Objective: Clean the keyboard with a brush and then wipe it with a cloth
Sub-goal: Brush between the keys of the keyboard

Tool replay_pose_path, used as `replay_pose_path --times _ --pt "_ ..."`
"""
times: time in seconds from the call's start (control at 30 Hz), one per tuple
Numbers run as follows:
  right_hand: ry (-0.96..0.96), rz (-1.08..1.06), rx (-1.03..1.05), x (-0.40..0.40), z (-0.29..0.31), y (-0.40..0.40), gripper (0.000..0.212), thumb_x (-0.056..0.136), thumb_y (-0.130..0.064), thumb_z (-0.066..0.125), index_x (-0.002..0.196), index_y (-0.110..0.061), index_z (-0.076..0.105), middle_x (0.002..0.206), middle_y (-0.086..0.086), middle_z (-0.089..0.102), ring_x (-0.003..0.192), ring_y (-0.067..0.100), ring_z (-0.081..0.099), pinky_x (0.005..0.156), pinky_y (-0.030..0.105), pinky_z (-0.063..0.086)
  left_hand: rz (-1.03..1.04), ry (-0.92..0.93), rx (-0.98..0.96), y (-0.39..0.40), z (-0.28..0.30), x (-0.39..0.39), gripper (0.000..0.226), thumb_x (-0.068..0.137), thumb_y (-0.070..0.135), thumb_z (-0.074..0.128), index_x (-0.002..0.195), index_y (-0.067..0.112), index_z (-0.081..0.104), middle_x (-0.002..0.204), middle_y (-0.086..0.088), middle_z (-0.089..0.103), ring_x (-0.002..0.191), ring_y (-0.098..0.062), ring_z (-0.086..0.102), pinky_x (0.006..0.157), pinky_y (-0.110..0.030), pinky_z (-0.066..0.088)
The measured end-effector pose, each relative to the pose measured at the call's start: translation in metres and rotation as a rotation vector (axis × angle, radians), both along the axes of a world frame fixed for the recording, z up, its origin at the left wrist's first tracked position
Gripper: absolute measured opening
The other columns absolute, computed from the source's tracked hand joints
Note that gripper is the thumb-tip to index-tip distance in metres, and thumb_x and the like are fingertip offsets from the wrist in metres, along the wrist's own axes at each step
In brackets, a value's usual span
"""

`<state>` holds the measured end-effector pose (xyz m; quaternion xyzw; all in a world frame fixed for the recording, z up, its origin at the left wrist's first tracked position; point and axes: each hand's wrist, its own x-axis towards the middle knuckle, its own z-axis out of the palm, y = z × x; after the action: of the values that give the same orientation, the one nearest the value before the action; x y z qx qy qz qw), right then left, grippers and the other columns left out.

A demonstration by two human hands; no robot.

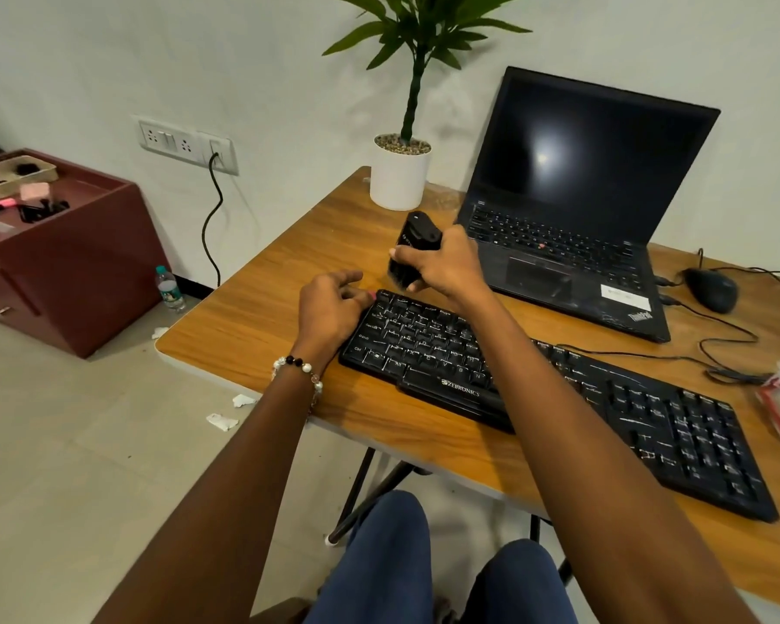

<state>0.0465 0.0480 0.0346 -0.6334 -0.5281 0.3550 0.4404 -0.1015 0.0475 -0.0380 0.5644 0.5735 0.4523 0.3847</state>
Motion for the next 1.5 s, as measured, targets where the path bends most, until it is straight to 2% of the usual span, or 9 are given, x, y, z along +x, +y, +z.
replay_pose_path --times 0.1,0.23,0.37,0.8,0.93,1.07,1.2,1.37,1.5 --pt "0.168 0.097 -0.036 0.003 -0.001 -0.001 0.028 0.078 -0.015 0.08 0.093 -0.001 0.061 0.094 0.018 0.07 0.077 0.038 0.072 0.049 0.029 0.057 0.002 0.009 0.009 0.0 0.0 0.0 0.041 0.083 0.014 0.074 0.122 0.01 0.064 0.083 -0.001 0.073 0.082 -0.015 0.07 0.085 -0.04 0.057" --pt "-0.014 0.011 -0.022 0.002 -0.004 -0.001 0.035 0.076 -0.019 0.082 0.097 0.002 0.064 0.088 0.013 0.071 0.064 0.029 0.072 0.051 0.032 0.058 0.005 -0.001 -0.009 0.0 0.001 0.0 0.04 0.083 0.014 0.074 0.122 0.01 0.064 0.085 -0.001 0.073 0.083 -0.016 0.07 0.082 -0.039 0.058" --pt "0.1 0.091 -0.04 0.005 -0.002 -0.003 0.036 0.077 -0.018 0.081 0.099 0.004 0.064 0.091 0.017 0.072 0.065 0.03 0.07 0.046 0.026 0.053 0.006 0.014 0.001 -0.001 0.002 0.0 0.04 0.083 0.015 0.075 0.121 0.01 0.064 0.086 -0.002 0.073 0.083 -0.015 0.07 0.083 -0.039 0.058" --pt "-0.215 -0.09 0.035 0.015 -0.002 -0.011 0.033 0.078 -0.029 0.08 0.091 -0.003 0.065 0.08 0.008 0.071 0.057 0.023 0.07 0.05 0.028 0.057 -0.018 0.055 0.074 -0.007 0.005 -0.001 0.023 0.085 0.012 0.071 0.107 0.015 0.074 0.091 0.0 0.072 0.083 -0.008 0.066 0.084 -0.027 0.056" --pt "0.065 -0.019 -0.007 0.017 -0.004 -0.013 0.031 0.076 -0.022 0.082 0.091 0.0 0.065 0.089 0.016 0.073 0.067 0.033 0.071 0.046 0.028 0.054 -0.021 0.067 0.093 -0.008 0.008 0.0 0.021 0.085 0.011 0.07 0.106 0.013 0.074 0.098 0.006 0.068 0.086 -0.003 0.061 0.084 -0.018 0.05" --pt "-0.229 -0.112 0.033 0.017 -0.007 -0.011 0.037 0.077 -0.035 0.08 0.091 -0.004 0.065 0.083 0.009 0.071 0.062 0.024 0.07 0.056 0.033 0.059 -0.014 0.069 0.087 -0.007 0.006 0.0 0.018 0.085 0.012 0.071 0.102 0.014 0.075 0.104 0.002 0.071 0.093 -0.007 0.063 0.09 -0.026 0.052" --pt "-0.023 0.001 0.012 0.016 -0.003 -0.017 0.033 0.077 -0.025 0.081 0.091 0.001 0.067 0.082 0.012 0.073 0.057 0.025 0.067 0.047 0.029 0.053 -0.011 0.074 0.096 -0.006 0.005 0.0 0.017 0.085 0.012 0.071 0.102 0.012 0.075 0.104 -0.001 0.072 0.092 -0.009 0.064 0.09 -0.027 0.053" --pt "-0.224 -0.113 0.053 0.016 -0.005 -0.016 0.035 0.077 -0.033 0.08 0.09 -0.003 0.067 0.079 0.006 0.072 0.059 0.021 0.07 0.054 0.03 0.059 -0.009 0.061 0.088 -0.006 0.005 0.0 0.017 0.085 0.012 0.071 0.102 0.011 0.075 0.104 -0.002 0.072 0.092 -0.008 0.064 0.09 -0.027 0.053" --pt "-0.062 -0.026 0.002 0.02 -0.001 -0.019 0.039 0.075 -0.028 0.082 0.095 0.001 0.066 0.085 0.011 0.073 0.059 0.021 0.069 0.048 0.029 0.055 -0.008 0.062 0.094 -0.005 0.004 0.0 0.017 0.084 0.012 0.072 0.101 0.012 0.075 0.104 -0.002 0.073 0.092 -0.008 0.065 0.088 -0.025 0.053"
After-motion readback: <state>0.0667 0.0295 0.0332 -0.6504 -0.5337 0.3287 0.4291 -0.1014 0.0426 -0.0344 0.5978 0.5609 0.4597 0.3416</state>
